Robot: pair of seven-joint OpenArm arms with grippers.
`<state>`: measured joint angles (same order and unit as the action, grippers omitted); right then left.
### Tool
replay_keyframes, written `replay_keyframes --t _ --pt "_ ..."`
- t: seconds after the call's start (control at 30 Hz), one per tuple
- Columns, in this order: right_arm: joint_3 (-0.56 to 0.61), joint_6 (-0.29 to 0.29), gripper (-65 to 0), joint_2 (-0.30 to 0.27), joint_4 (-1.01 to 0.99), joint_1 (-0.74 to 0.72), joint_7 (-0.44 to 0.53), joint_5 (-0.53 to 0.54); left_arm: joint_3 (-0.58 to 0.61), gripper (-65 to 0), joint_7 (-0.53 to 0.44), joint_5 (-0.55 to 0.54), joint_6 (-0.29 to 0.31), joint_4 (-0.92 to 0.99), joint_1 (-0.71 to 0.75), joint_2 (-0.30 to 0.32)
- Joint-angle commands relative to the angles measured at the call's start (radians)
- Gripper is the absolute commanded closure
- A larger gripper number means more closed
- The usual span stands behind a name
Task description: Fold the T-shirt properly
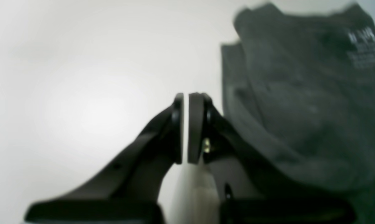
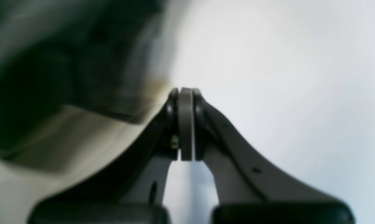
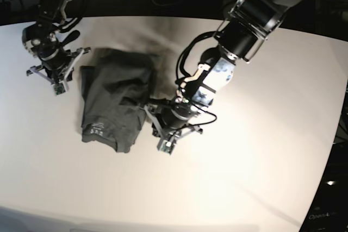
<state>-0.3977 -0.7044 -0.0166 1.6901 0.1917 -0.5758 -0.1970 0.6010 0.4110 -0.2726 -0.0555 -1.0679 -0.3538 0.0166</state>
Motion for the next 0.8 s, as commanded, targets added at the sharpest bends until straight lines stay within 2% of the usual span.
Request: replay_keyframes --t 0.0,0.17,0.43,0.57,0.77 --pt "-0.013 0.006 0.0 -0.026 0.017 -0.013 0.015 0.009 -0.005 -2.7 -0.013 0.002 -0.007 -0.041 -0.009 0.009" --pt "-0.132 0.006 0.0 -0.056 0.017 -0.018 0.015 0.009 -0.075 -2.7 0.113 0.008 -0.005 -0.219 0.114 0.102" --pt "-0.407 0.006 0.0 -0.105 0.003 0.050 0.017 0.009 -0.241 -2.7 0.288 0.002 0.001 -0.568 0.391 0.319" --pt "-0.491 0.006 0.0 -0.102 0.001 0.122 0.018 0.012 -0.278 -2.7 0.369 0.006 0.001 -0.705 0.517 0.363" --pt "-0.611 0.006 0.0 -0.027 0.001 0.208 0.018 0.008 -0.309 -2.7 0.446 0.022 0.001 -0.846 0.697 0.388"
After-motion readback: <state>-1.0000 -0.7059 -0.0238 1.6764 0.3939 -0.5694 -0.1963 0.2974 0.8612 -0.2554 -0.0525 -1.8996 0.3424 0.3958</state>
